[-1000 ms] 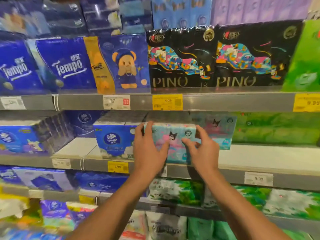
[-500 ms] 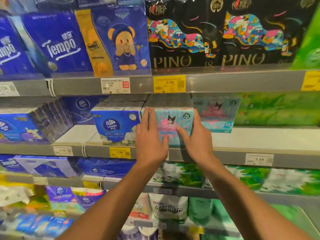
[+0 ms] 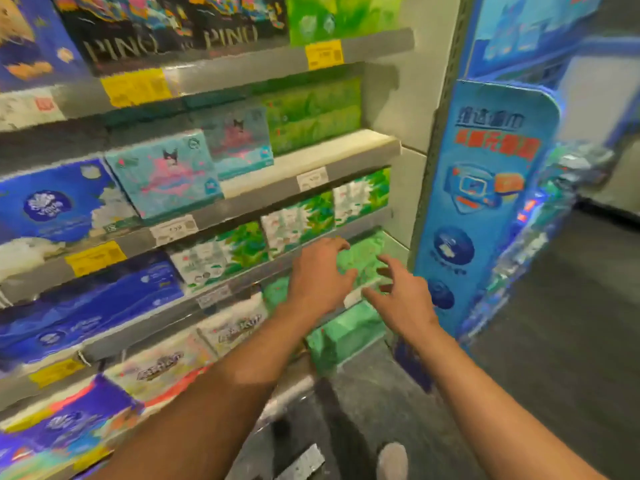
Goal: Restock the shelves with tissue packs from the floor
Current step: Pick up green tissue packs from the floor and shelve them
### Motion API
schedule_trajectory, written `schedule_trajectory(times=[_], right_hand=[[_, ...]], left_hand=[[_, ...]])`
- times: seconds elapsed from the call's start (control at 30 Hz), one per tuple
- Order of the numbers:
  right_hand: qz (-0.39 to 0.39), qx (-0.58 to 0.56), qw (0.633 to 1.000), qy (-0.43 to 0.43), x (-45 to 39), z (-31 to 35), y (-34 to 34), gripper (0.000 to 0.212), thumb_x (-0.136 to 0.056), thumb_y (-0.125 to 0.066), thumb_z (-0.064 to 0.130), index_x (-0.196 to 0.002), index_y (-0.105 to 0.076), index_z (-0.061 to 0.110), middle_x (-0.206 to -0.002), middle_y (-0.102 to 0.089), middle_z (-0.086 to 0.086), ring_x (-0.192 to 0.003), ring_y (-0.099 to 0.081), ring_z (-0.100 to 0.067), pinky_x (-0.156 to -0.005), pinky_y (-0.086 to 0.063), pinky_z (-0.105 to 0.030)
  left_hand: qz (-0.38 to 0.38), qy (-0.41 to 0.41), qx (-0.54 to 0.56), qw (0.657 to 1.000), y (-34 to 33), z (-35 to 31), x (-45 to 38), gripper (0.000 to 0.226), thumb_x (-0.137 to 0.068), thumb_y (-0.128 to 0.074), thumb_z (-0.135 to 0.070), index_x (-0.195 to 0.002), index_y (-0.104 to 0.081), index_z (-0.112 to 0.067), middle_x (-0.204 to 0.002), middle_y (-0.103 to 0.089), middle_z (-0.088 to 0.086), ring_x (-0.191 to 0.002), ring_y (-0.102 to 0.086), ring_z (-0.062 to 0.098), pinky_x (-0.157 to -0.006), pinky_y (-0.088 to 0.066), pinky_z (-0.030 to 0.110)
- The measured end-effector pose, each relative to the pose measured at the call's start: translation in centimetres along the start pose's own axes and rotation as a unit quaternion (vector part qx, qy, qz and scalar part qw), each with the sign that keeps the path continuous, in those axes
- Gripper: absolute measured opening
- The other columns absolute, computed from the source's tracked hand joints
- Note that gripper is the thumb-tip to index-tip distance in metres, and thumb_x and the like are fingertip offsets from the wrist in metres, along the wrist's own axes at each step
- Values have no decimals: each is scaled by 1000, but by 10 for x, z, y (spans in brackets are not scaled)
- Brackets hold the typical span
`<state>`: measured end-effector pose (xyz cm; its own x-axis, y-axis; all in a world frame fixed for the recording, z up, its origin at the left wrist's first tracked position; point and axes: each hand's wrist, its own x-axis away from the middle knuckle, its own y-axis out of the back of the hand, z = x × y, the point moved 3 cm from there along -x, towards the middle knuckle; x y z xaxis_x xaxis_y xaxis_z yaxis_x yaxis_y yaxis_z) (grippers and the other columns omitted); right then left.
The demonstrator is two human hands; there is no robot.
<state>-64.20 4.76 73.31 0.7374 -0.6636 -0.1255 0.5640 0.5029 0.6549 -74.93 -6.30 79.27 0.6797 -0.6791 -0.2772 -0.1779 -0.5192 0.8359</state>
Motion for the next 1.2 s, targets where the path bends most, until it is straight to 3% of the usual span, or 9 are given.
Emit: schedule_trajectory(times=[0.23, 0.4, 0.53, 0.63, 0.77, 0.87, 0.97, 1.07, 1.2], right_hand=[[-103, 6, 975, -197, 154, -168, 155, 60, -73, -79, 27, -129, -57, 25, -112, -72, -4, -101, -68, -24, -88, -50, -32], [-178, -26, 934, -308, 271, -291, 262, 59, -73, -82, 31, -127, -58, 27, -103, -73, 1, -92, -70, -19, -84, -53, -33], [-198, -5, 889, -412, 365, -393, 340, 59, -76, -78, 24, -131, -55, 24, -108, -72, -4, -99, -69, -26, -85, -53, -36], [-193, 2, 862, -468, 419, -450, 378, 59, -80, -74, 26, -134, -51, 23, -112, -68, -7, -102, -65, -32, -88, -52, -42], [-183, -11, 834, -521, 437, -514, 394, 56, -82, -75, 31, -133, -53, 25, -115, -65, -5, -99, -64, -30, -88, -53, -44], [-176, -25, 826, -534, 422, -553, 391, 55, -82, -77, 29, -131, -53, 23, -98, -65, 0, -85, -67, -25, -77, -57, -44], [-175, -37, 820, -543, 401, -592, 392, 57, -84, -76, 25, -135, -50, 24, -90, -63, 4, -73, -65, -15, -60, -56, -30], [-178, -53, 807, -560, 377, -646, 390, 61, -83, -76, 19, -137, -49, 24, -81, -52, 18, -63, -56, -1, -43, -37, -8], [-194, -74, 782, -588, 349, -743, 371, 59, -81, -77, 12, -135, -52, 17, -96, -59, 5, -60, -47, 7, -41, -33, -1]], left_hand=[[166, -141, 65, 974, -130, -191, 71, 39, -74, -81, -29, -110, -68, -19, -109, -70, -1, -89, -66, 21, -84, -44, 26], [283, -175, 88, 939, -244, -337, 136, 42, -76, -81, -28, -113, -67, -16, -111, -70, 0, -80, -64, 17, -79, -41, 16], [381, -237, 82, 890, -343, -459, 210, 47, -77, -79, -33, -119, -65, -18, -114, -70, -2, -99, -65, 18, -87, -39, 22], [432, -249, 95, 861, -395, -525, 256, 45, -74, -76, -42, -115, -65, -26, -108, -71, -7, -95, -67, 17, -86, -44, 26], [473, -223, 91, 848, -455, -555, 274, 45, -75, -76, -40, -117, -65, -26, -110, -70, -6, -92, -67, 18, -83, -47, 25], [511, -203, 61, 833, -499, -555, 261, 45, -81, -73, -38, -123, -61, -27, -113, -67, -9, -92, -65, 13, -80, -48, 23], [534, -188, 55, 823, -551, -559, 240, 47, -82, -72, -40, -125, -58, -29, -116, -64, -10, -93, -64, 11, -80, -48, 25], [558, -166, 48, 812, -619, -566, 220, 46, -83, -71, -40, -126, -57, -31, -120, -63, -10, -96, -62, 12, -81, -45, 23], [589, -147, 12, 795, -725, -558, 211, 50, -83, -72, -41, -129, -54, -33, -123, -61, -6, -99, -62, 16, -87, -49, 29]])
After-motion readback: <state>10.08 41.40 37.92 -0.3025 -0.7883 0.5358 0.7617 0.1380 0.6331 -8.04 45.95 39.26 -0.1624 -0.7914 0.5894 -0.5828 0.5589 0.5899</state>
